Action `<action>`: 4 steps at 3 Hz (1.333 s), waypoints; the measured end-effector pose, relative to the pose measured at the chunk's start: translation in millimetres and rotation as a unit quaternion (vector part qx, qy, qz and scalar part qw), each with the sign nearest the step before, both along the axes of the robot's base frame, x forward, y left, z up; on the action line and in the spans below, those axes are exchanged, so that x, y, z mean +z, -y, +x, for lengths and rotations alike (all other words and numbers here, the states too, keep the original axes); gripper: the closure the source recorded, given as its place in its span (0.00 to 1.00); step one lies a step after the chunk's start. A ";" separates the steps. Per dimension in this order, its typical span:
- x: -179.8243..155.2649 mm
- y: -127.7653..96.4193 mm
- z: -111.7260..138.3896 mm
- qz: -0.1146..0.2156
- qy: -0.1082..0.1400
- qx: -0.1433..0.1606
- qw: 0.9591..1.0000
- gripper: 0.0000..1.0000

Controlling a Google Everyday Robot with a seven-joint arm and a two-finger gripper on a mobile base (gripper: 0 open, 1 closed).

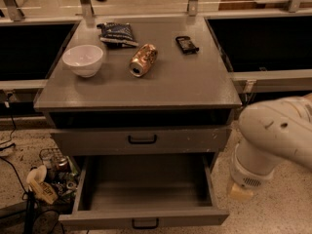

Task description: Close middle drawer

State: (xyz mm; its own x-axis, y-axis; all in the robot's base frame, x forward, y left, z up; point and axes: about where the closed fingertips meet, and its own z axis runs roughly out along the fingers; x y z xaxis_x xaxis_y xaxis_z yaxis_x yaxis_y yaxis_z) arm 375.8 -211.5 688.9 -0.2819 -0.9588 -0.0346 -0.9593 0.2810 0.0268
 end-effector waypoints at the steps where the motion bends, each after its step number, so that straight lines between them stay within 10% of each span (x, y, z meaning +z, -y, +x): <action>1: -33.6 -0.8 -22.8 0.014 -0.009 -0.015 1.000 1.00; 4: -126.7 -17.3 -71.3 -0.007 -0.085 0.013 0.996 1.00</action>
Offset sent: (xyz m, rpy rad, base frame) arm -0.0637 -0.0005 -0.1051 0.0744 0.1086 -0.0602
